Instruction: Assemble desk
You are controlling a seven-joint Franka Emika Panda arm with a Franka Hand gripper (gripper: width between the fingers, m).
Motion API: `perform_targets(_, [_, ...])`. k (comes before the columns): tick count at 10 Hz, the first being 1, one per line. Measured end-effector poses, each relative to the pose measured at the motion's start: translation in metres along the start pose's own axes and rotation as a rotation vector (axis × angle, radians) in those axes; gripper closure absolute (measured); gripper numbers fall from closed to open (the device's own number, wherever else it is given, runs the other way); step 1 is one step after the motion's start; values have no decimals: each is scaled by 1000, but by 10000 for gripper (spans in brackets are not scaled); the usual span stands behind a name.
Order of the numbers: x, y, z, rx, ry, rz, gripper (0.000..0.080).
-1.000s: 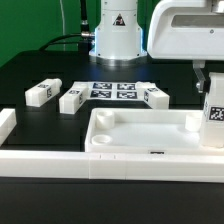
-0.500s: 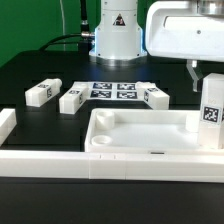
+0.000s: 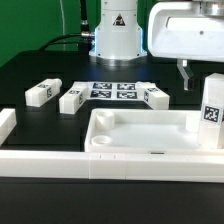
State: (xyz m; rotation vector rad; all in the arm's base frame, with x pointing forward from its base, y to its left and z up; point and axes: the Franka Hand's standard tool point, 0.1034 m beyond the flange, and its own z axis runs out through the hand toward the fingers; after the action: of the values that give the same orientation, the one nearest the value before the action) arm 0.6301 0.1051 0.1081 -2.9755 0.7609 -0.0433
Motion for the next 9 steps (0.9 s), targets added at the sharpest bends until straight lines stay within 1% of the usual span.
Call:
perform_targets(1, [1,1,0,0,0,-147,151])
perform_targets(2, [0,0,0,0,1,-188,151])
perform_targets(4, [-1,-3,0,1,3,-393,150])
perform_targets(6, [-3,-6,0,-5,8,-583,150])
perform_targets(9, [-2,-5,0,-9,8,-841,150])
